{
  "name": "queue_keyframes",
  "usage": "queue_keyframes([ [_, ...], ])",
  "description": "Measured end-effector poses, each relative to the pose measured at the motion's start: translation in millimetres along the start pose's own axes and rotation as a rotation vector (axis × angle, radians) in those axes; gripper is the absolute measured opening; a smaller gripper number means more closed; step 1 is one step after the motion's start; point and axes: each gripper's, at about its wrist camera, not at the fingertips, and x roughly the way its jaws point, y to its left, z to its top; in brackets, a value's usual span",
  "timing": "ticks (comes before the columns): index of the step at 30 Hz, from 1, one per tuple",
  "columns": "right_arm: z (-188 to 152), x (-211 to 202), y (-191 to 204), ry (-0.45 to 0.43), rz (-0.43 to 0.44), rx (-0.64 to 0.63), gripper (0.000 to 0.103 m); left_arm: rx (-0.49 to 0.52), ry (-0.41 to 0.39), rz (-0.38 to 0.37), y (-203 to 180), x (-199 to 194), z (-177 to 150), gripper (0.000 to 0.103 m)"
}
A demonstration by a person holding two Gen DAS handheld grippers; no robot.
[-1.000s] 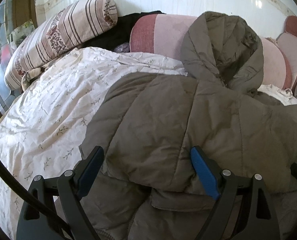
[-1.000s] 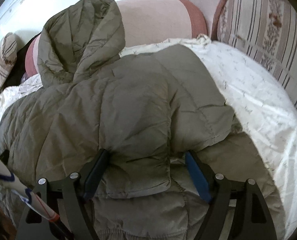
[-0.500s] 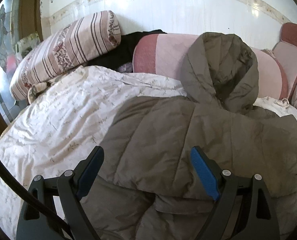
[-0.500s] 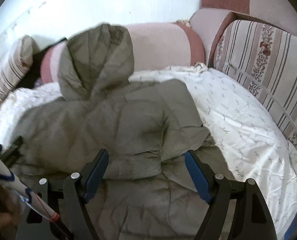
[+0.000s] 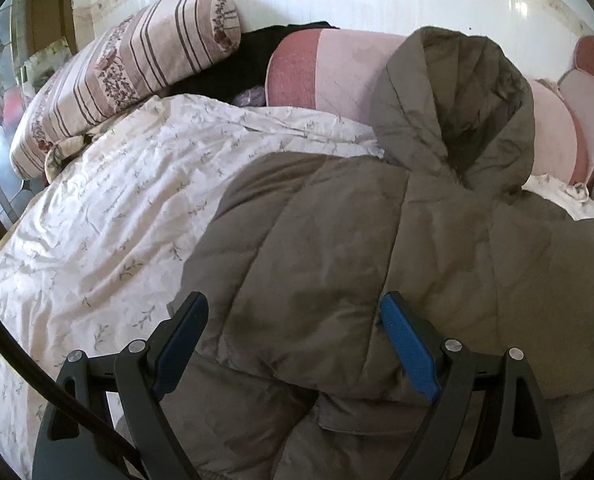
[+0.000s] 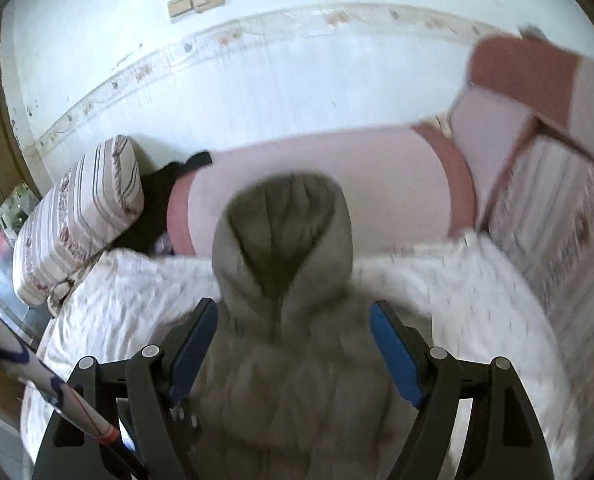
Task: Fold large clothes
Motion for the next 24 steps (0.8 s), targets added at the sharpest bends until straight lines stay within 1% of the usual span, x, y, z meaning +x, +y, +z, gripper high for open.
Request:
queue_keyframes([
  [2,25,23,2,-0.015,-0.026,-0.016,0.083,0.008,-0.004,-0.003,0,0,0,0.088],
  [4,45,51,-1,-0.012,-0.033,-0.022,0.083,0.013,-0.006,-0.006,0,0,1,0.088],
  [6,64,91,-9,0.002,-0.062,-0.009,0.083,0.014,-0.004,-0.011,0,3,1,0.088],
  [7,68,104,-13,0.012,-0.057,-0.001,0.083,0.016,-0.004,-0.014,-1,4,1,0.088],
  [8,75,128,-19,0.031,-0.064,0.015,0.082,0.019,-0.003,-0.014,-1,5,2,0.088],
  [12,90,189,-39,0.079,-0.082,0.077,0.081,0.040,-0.011,-0.006,-6,9,3,0.088],
  [15,99,234,-51,0.103,-0.125,0.085,0.081,0.049,-0.012,-0.005,-7,11,3,0.088],
  [18,100,266,-64,0.112,-0.157,0.105,0.078,0.036,-0.006,-0.012,-6,14,5,0.090],
  [20,99,286,-71,0.118,-0.150,0.118,0.065,0.030,-0.002,-0.015,-5,15,5,0.091],
  [21,98,296,-72,0.130,-0.154,0.119,0.043,0.029,-0.002,-0.016,-5,16,5,0.091],
  [22,96,305,-74,0.151,-0.152,0.118,0.023,0.029,-0.002,-0.015,-6,16,5,0.091],
  [23,91,315,-74,0.179,-0.143,0.116,0.019,0.030,-0.003,-0.015,-6,16,5,0.091],
  [24,87,318,-73,0.179,-0.140,0.110,0.013,0.030,-0.003,-0.015,-6,16,5,0.091],
])
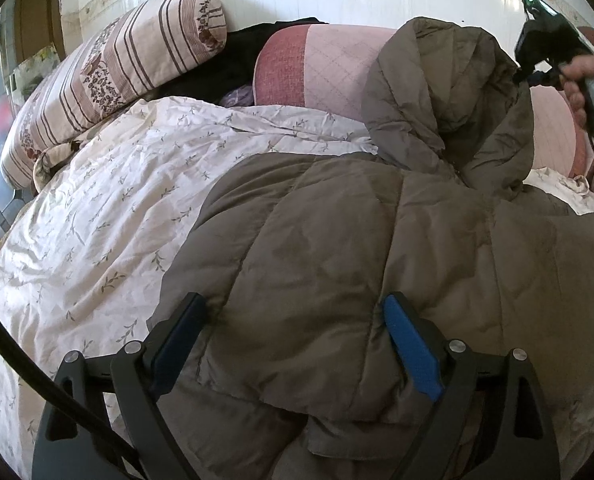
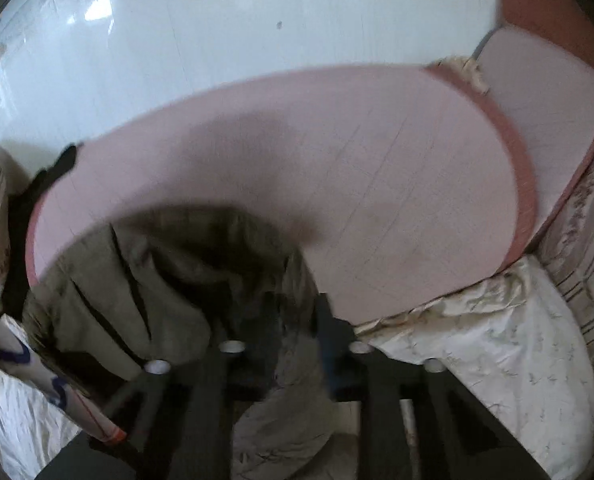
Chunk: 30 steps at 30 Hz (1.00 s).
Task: Fold large clothes
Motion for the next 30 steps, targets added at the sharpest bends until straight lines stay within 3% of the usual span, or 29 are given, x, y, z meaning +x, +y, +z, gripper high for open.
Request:
queue_keyframes([
  [1,-5,0,1,-0.021,0.000,-0.013,0.008,-0.001,0.001,-0.001,0,0,0,0.091],
  [4,-18,-23,0,-0.094,-0.022,-0.051,0.006,-0.008,0.002,-0.006,0,0,0,0.091],
  [10,-58,-112,-11,-0.207,0.082,-0.080,0.005,-0.050,-0.014,-0.031,11,-9,5,0.091],
  [14,-118,-181,-24,-0.268,0.166,-0.093,0.005,-0.141,-0.065,-0.025,37,-24,13,0.091],
  [18,-206,-228,-44,-0.292,0.201,-0.096,0.005,-0.241,-0.106,-0.027,60,-35,19,0.091],
  [21,-260,-233,-61,-0.264,0.222,-0.051,0.005,-0.289,-0.143,-0.034,67,-44,19,0.091],
  [25,-317,-202,-77,-0.177,0.197,-0.001,0.004,-0.250,-0.187,-0.112,46,-53,18,0.091],
  [28,-328,-165,-79,-0.076,0.158,-0.026,0.000,-0.139,-0.190,-0.181,9,-50,14,0.091],
  [30,-332,-149,-82,-0.035,0.150,-0.004,0.000,-0.038,-0.136,-0.147,-14,-35,11,0.091],
])
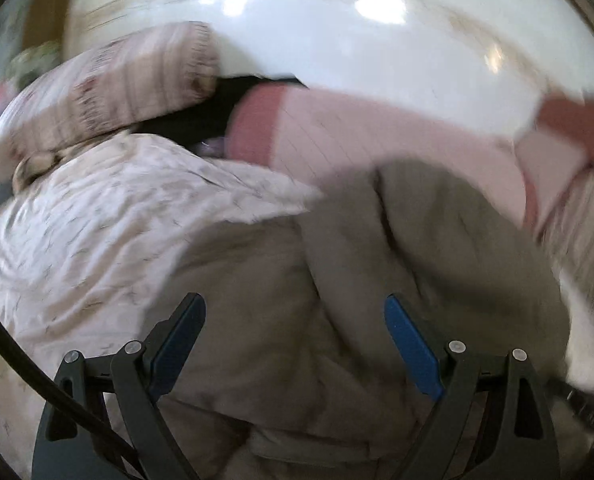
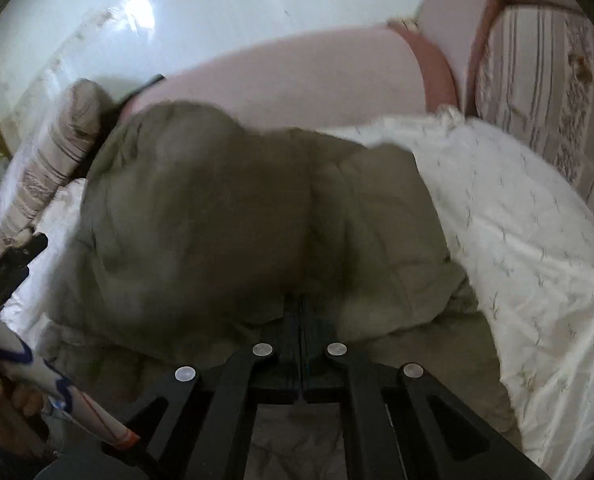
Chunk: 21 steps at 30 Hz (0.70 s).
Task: Fold large clothes
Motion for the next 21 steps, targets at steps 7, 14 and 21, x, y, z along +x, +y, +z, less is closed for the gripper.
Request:
queue_keyframes([
  [7,10,-18,11,-0.080,-0.085,-0.053,0.001,0.055,0.158,0.067,-9,36,-16,0.091],
  [14,60,-53,56,-0.231,0.021,-0.117,0.009,0.018,0.101,0.030,-3,19,-11,0.091],
  [21,88,35,84,-0.070,0.058,-0.120,0.011,-0.013,0.064,0.047,7,17,-3,0.091],
])
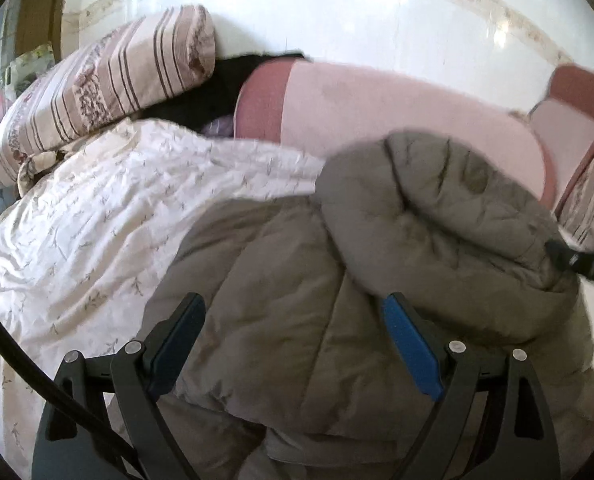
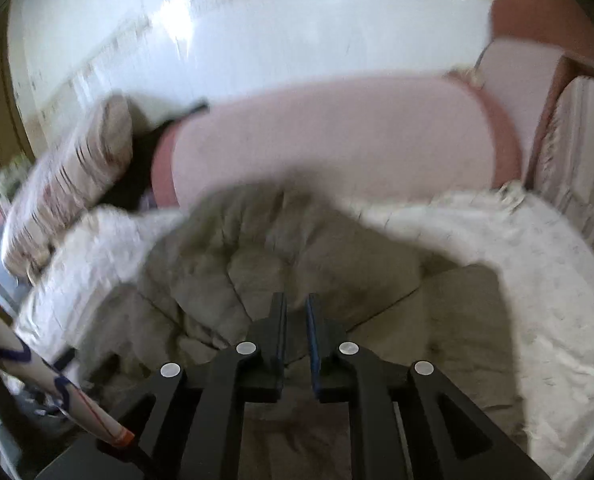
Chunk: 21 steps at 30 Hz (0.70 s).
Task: Fold large clothes
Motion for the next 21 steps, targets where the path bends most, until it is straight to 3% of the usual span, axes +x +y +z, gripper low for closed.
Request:
queue_keyframes([
  [3,-26,46,0,0.127,-0.028,-0.013,0.011,0.027,0.108,0.034,-2,24,-7,0.091],
  [4,-37,60,-1,0.174,-0.040,-0.017,0.011,0.031,0.107,0.030,-4,24,-9,0.091],
  [9,-45,64,-1,0.158,-0.054,-0.038,0.011,0.043,0.074,0.034,-5,15,-8,0.091],
  [13,-35,35,6,0.093,-0.027,-0.044,0.012,-0.006,0.023,0.020,5,3,-1,0.091],
  [16,-33,7,4,0.025,-0.023,-0.034,0.021,-0.039,0.003,0.045,13,1,5,0.091],
  [21,-25,-3,31,0.005,0.099,-0.057,0.021,-0.111,0.016,0.084,32,2,9,0.091],
])
